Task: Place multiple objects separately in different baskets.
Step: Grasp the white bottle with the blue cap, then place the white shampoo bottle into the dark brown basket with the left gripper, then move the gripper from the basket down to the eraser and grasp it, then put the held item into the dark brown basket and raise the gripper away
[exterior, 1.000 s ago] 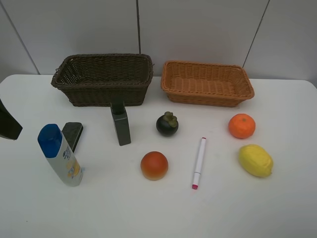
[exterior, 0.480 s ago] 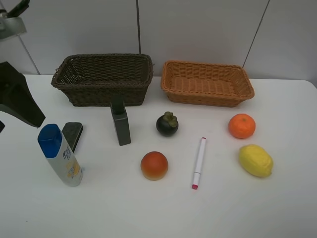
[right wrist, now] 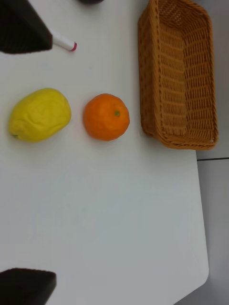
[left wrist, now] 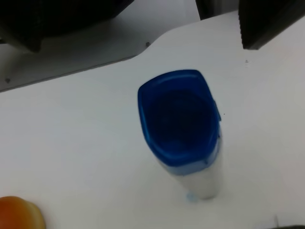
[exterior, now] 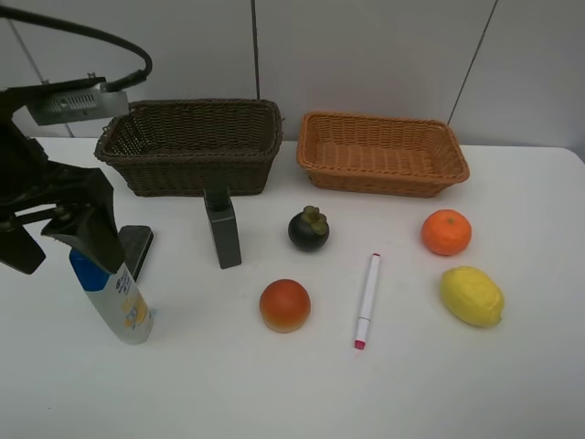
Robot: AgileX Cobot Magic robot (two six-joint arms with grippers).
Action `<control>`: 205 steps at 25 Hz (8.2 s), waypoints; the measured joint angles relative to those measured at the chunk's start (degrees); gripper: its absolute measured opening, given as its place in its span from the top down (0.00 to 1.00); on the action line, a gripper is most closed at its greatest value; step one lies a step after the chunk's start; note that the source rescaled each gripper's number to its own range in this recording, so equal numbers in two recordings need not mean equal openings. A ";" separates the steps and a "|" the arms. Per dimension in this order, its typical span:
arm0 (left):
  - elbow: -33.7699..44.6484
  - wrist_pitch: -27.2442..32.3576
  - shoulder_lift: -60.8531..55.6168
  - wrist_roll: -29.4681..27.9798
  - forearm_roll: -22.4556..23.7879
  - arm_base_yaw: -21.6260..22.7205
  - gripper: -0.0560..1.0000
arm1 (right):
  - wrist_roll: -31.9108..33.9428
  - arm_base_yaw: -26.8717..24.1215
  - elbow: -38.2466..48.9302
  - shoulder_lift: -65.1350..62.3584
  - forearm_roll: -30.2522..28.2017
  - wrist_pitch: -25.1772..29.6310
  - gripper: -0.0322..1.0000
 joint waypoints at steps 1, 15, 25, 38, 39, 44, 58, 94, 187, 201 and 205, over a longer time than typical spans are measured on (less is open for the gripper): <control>0.00 -0.29 0.41 -1.36 0.66 -0.59 0.00 | 0.00 0.00 0.00 0.00 0.00 0.00 0.00; 0.00 -4.48 12.12 -5.70 3.03 -1.14 0.00 | 0.00 0.00 0.00 0.00 0.00 0.00 0.00; 0.00 -6.54 17.53 -5.74 3.03 -1.14 0.00 | 0.00 0.00 0.00 0.00 0.00 0.00 0.00; -0.12 -5.84 17.83 -5.07 3.79 -1.14 0.94 | 0.00 0.00 0.00 0.00 0.00 0.00 0.00; -0.53 -5.33 17.83 -4.44 3.79 -1.14 0.94 | 0.00 0.00 0.00 0.00 0.00 0.00 0.00; -8.79 -0.92 14.28 -2.01 4.51 -0.38 0.94 | 0.00 0.00 0.00 0.00 0.00 0.00 0.00; -50.62 3.16 31.19 6.09 6.67 14.55 0.94 | 0.00 0.00 0.00 0.00 0.00 0.00 0.00; -31.01 4.69 17.32 5.04 2.99 15.52 0.00 | 0.00 0.00 0.00 0.00 0.00 0.00 0.00; -48.83 -25.44 38.86 11.34 -8.38 10.23 0.68 | 0.00 0.00 0.00 0.00 0.00 0.00 0.00; -54.49 -27.53 51.19 10.86 -4.84 10.23 0.02 | 0.00 0.00 0.00 0.00 0.00 0.00 0.00; -59.06 -16.58 49.05 7.44 -4.84 10.23 0.00 | 0.00 0.00 0.00 0.00 0.00 0.00 0.00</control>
